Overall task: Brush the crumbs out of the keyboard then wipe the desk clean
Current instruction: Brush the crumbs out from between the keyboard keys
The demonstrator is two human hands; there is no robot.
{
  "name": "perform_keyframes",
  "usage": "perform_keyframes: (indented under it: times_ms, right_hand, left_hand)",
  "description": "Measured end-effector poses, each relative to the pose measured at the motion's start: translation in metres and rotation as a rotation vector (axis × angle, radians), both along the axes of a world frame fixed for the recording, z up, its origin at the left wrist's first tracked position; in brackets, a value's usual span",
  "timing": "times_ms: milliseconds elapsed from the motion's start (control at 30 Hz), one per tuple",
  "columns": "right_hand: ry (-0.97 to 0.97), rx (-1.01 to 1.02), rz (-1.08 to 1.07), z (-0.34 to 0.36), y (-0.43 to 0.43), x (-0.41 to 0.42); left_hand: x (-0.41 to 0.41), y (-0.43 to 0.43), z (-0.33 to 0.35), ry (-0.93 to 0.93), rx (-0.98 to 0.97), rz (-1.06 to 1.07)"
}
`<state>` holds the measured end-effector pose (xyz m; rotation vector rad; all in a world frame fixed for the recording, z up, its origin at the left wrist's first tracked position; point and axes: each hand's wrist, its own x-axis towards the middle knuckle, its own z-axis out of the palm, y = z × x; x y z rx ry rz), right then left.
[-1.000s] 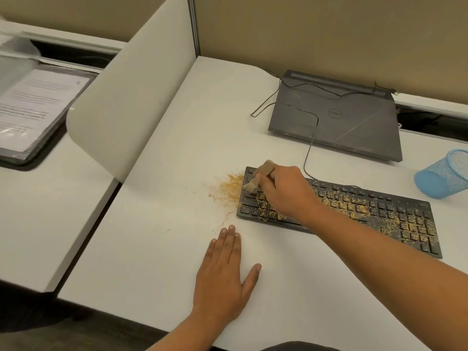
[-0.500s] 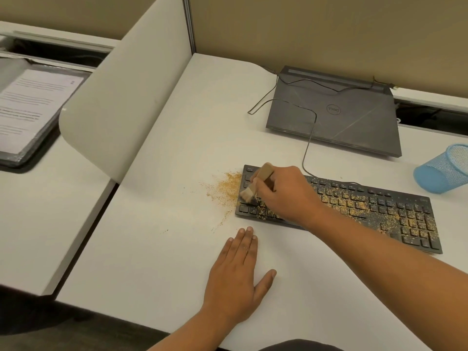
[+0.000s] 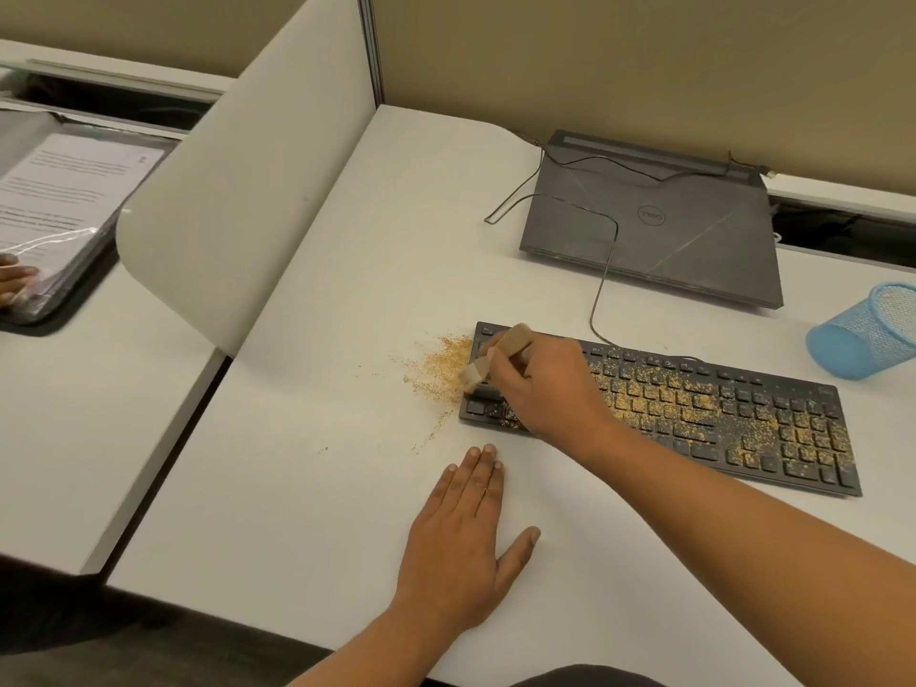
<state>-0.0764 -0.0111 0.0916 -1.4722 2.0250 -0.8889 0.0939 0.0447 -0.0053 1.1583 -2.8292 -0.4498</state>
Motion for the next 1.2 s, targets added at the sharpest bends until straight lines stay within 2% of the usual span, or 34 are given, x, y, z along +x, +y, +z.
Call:
perform_keyframes:
  times_ms: [100, 167, 267, 400, 500, 633, 967, 1200]
  right_hand:
    - [0.174, 0.12, 0.211, 0.003, 0.005, -0.005]
    - [0.243, 0.16, 0.277, 0.005, 0.008, -0.008]
    - [0.248, 0.085, 0.239, 0.008, 0.013, -0.017]
    - [0.277, 0.121, 0.236, 0.006, 0.027, -0.025]
    - [0.191, 0.096, 0.14, 0.009, 0.033, -0.035]
    - [0.223, 0.165, 0.232, 0.014, 0.043, -0.033]
    - [0.201, 0.189, 0.229, 0.019, 0.048, -0.037]
    - [0.293, 0.256, 0.264, 0.016, 0.034, -0.037]
  left_hand:
    - [0.0, 0.0, 0.001, 0.01, 0.004, -0.004]
    - [0.001, 0.0, 0.001, 0.011, 0.006, -0.006]
    - [0.002, 0.0, 0.001, 0.024, 0.005, -0.001]
    - [0.011, -0.003, 0.003, 0.073, -0.004, 0.015]
    - [0.022, -0.009, 0.001, 0.053, -0.017, 0.04]
    - [0.028, -0.011, -0.002, -0.007, -0.019, 0.041]
    - [0.026, -0.01, -0.002, -0.017, -0.012, 0.048]
    - [0.026, -0.01, 0.0, -0.003, -0.006, 0.048]
